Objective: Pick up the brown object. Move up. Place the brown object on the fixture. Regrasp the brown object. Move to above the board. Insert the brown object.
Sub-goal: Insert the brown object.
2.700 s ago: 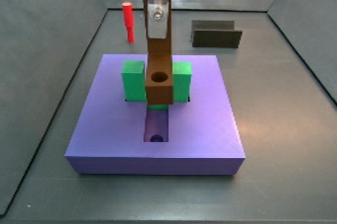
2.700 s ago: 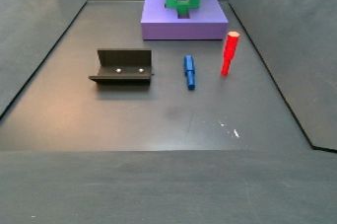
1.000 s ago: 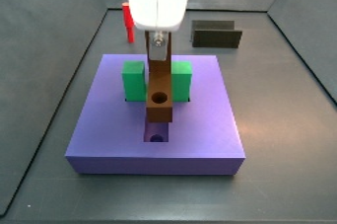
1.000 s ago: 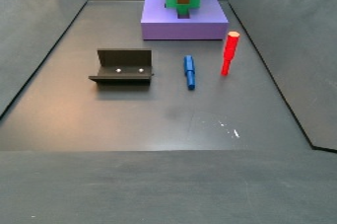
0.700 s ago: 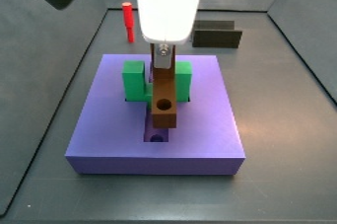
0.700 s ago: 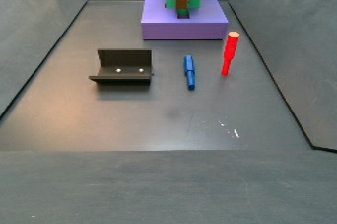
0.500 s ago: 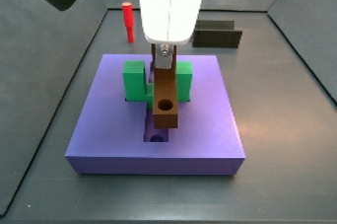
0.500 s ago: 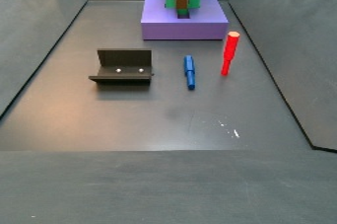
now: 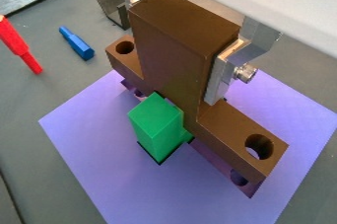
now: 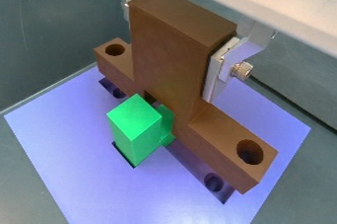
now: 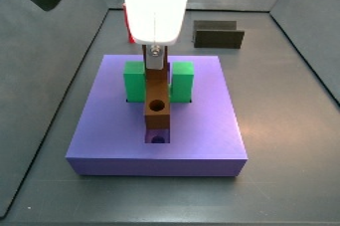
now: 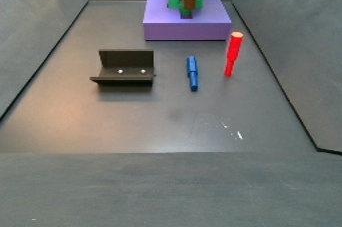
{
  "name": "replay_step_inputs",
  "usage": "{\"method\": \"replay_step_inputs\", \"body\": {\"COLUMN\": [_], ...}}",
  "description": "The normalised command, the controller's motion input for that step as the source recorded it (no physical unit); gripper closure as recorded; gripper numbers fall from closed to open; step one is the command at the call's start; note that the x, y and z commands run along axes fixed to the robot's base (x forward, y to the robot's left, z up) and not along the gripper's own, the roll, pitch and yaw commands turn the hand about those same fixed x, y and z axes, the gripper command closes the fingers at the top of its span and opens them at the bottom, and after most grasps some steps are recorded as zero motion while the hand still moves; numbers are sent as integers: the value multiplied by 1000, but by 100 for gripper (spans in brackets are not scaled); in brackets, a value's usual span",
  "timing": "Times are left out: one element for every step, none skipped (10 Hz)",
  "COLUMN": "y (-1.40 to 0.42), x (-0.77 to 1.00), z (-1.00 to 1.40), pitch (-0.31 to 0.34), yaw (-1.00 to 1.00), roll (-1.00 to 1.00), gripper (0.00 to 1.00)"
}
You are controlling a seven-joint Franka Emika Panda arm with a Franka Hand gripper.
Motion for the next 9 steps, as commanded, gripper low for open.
{"method": "replay_step_inputs", "body": {"y": [0, 0, 0, 0, 0, 0, 0, 0, -43], "x": [111, 223, 157, 109, 146, 86, 0, -31, -109], "z": [-111, -177, -200, -197, -186, -209, -220, -123, -49], "pitch": [0, 0, 0, 0, 0, 0, 0, 0, 0], "yaw": [0, 0, 0, 0, 0, 0, -6, -43, -183], "roll": [-130, -127, -89, -53, -66, -16, 0, 0, -104], "gripper": [100, 100, 100, 100, 100, 100, 100, 100, 100]}}
